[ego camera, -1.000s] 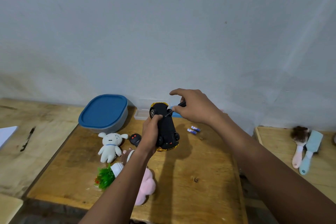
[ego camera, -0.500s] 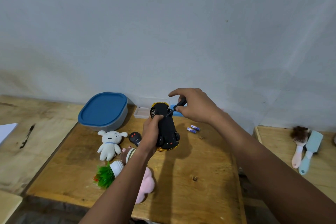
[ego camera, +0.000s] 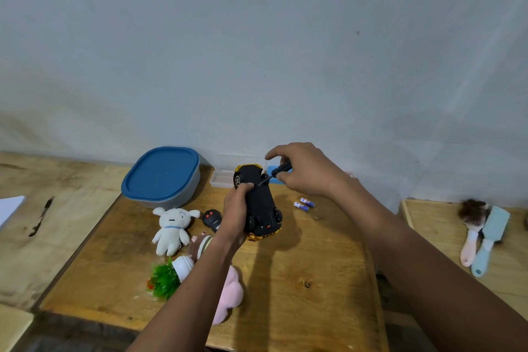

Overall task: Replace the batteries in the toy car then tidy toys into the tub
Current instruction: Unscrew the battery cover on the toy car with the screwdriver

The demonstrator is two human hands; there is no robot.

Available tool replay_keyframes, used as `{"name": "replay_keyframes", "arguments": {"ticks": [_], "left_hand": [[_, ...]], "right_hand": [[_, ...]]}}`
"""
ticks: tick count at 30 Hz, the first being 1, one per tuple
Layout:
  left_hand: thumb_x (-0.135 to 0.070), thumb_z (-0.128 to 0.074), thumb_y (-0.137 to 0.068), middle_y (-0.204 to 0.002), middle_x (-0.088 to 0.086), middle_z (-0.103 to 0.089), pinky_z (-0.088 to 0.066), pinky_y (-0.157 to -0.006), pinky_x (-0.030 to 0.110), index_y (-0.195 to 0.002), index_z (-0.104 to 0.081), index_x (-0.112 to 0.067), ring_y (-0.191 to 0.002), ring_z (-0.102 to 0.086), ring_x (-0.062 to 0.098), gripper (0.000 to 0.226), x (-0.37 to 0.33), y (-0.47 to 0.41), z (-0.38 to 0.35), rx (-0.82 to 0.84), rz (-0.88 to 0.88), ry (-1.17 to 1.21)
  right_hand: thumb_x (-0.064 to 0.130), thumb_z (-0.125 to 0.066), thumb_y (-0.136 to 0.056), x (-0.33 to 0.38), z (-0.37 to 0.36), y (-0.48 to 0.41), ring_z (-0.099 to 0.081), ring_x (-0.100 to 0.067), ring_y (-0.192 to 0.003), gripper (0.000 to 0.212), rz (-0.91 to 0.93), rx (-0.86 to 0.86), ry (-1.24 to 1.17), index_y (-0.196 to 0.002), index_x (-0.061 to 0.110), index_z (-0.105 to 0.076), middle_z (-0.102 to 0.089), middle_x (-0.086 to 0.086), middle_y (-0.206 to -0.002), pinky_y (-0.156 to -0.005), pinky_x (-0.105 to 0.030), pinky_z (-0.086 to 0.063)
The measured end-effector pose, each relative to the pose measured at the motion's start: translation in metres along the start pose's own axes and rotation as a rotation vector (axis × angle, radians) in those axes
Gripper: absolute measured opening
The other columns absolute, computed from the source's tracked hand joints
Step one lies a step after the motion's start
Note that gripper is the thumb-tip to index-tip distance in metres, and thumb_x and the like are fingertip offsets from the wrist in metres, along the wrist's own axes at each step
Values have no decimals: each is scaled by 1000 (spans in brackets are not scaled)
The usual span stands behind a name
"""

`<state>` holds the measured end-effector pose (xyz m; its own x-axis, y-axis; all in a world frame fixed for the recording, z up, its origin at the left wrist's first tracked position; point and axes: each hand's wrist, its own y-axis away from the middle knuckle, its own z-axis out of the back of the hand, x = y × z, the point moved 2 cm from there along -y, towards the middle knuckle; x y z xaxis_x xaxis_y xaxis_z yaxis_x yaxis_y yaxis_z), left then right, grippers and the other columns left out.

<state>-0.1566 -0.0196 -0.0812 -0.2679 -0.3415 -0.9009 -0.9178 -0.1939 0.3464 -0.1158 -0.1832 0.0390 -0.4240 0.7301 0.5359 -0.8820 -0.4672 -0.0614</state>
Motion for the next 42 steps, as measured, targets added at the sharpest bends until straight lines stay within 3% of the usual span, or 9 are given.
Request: {"name": "replay_keyframes", "arguments": {"ticks": [3, 6, 10, 16, 26, 30, 33, 37, 42], "left_hand": [[-32, -55, -93, -100, 21, -68, -51, -85, 49, -119, -63, -2, -91, -64, 36, 41, 1, -1, 0, 0, 20, 27], [-31, -54, -95, -101, 22, -67, -52, -86, 50, -119, -62, -3, -90, -64, 36, 38, 0, 0, 0, 9, 45, 40], [-29, -51, -98, -102, 24, -63, -54, -82, 47, -121, -59, 0, -86, -63, 35, 39, 0, 2, 1, 27, 99, 113], [-29, -51, -97, -104, 27, -60, -58, -75, 45, -118, -59, 1, -78, -65, 35, 37, 0, 2, 3, 72, 162, 220], [-31, -56, -94, -102, 24, -64, -53, -82, 45, -126, -59, 1, -85, -65, 35, 45, 16, 0, 5, 71, 194, 191], [-31, -53, -95, -119, 34, -65, -50, -96, 57, -126, -63, 1, -100, -65, 40, 45, 25, -1, 4, 98, 133, 74], [-36, -59, -86, -121, 35, -64, -48, -98, 64, -124, -65, -2, -102, -65, 43, 51, 26, 0, 5, 95, 96, 12], [-43, -65, -75, -117, 39, -60, -52, -84, 52, -120, -64, 1, -96, -65, 40, 63, 27, -3, 10, 59, 47, -72], [-32, -60, -85, -115, 34, -65, -57, -74, 40, -119, -66, 0, -94, -68, 33, 47, 34, -6, 13, 66, 55, -115]], "right_hand": [[43, -58, -94, 0, -4, -2, -57, -22, -106, 27, -41, -33, 57, -112, 26, -70, -69, 0, -99, -84, -35, -49], [38, -59, -95, 1, -5, -2, -55, -19, -101, 23, -40, -33, 28, -104, 22, -74, -62, 7, -79, -76, -32, -44], [20, -66, -87, 1, -5, -2, -62, -16, -101, 24, -14, 12, 87, -109, 28, -73, -72, 5, -102, -80, -32, -51], [19, -63, -86, -10, -15, -3, -63, -19, -97, 29, -55, 57, 170, -110, 31, -74, -72, 5, -108, -78, -34, -54], [14, -55, -90, -27, -60, 9, -53, -18, -70, 12, -253, 50, -375, -99, 20, -54, -58, 2, -77, -61, -32, -39], [22, -70, -85, -28, -87, 10, -59, -13, -72, 5, -242, -76, -452, -89, 22, -69, -64, 5, -76, -66, -29, -47], [27, -76, -84, -30, -100, 10, -64, -9, -81, 16, -296, -168, -433, -98, 22, -76, -72, 5, -87, -72, -25, -52], [26, -76, -83, -33, -110, 6, -67, -11, -84, 14, -300, -237, -398, -95, 20, -80, -76, 5, -89, -71, -26, -51], [24, -72, -86, -38, -119, 12, -64, -11, -72, 9, -288, -251, -368, -86, 20, -80, -75, 5, -78, -62, -26, -48]]}}
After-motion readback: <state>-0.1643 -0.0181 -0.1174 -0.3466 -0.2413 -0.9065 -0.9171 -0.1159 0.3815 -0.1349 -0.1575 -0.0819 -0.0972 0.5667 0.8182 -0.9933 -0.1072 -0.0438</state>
